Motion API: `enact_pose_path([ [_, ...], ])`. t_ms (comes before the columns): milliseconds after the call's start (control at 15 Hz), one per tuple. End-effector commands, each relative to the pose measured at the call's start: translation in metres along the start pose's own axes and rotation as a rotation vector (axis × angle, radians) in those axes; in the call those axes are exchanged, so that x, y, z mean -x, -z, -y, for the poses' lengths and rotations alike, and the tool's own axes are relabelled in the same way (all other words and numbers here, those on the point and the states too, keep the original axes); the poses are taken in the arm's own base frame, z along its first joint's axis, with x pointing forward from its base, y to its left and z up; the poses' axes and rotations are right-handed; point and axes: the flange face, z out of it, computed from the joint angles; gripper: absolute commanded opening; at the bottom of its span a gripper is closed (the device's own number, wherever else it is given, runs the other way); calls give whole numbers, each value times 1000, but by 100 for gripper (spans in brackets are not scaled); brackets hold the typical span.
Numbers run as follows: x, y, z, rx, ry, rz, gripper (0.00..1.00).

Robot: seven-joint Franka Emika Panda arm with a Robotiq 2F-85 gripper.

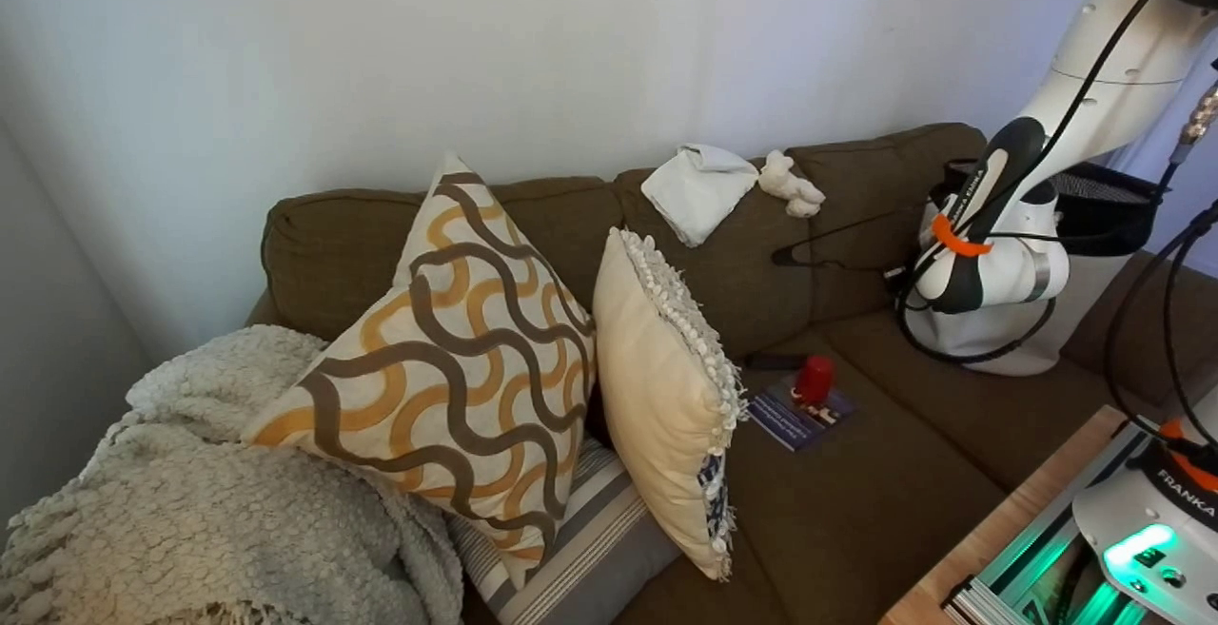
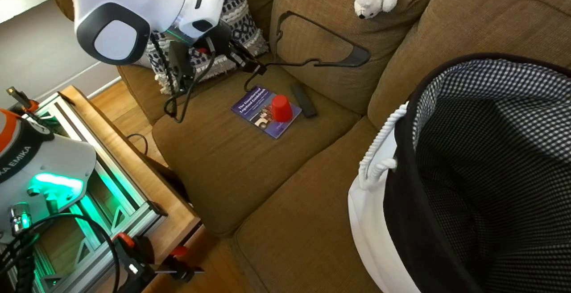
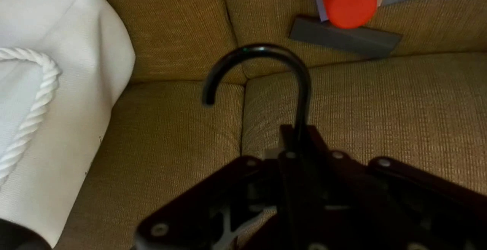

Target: Hang the coat hanger on the bag

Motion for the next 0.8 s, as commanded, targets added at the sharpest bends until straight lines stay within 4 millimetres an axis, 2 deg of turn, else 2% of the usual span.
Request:
enact_pose_path([
  [0, -1, 0, 0, -1, 1, 0, 9],
  [67, 10, -10, 6, 19, 46, 25, 2],
  [133, 15, -13, 5, 22, 117, 77, 2],
  [467, 29, -17, -31, 124, 286, 234, 2],
  [733, 27, -25, -24, 16, 471, 351, 2],
])
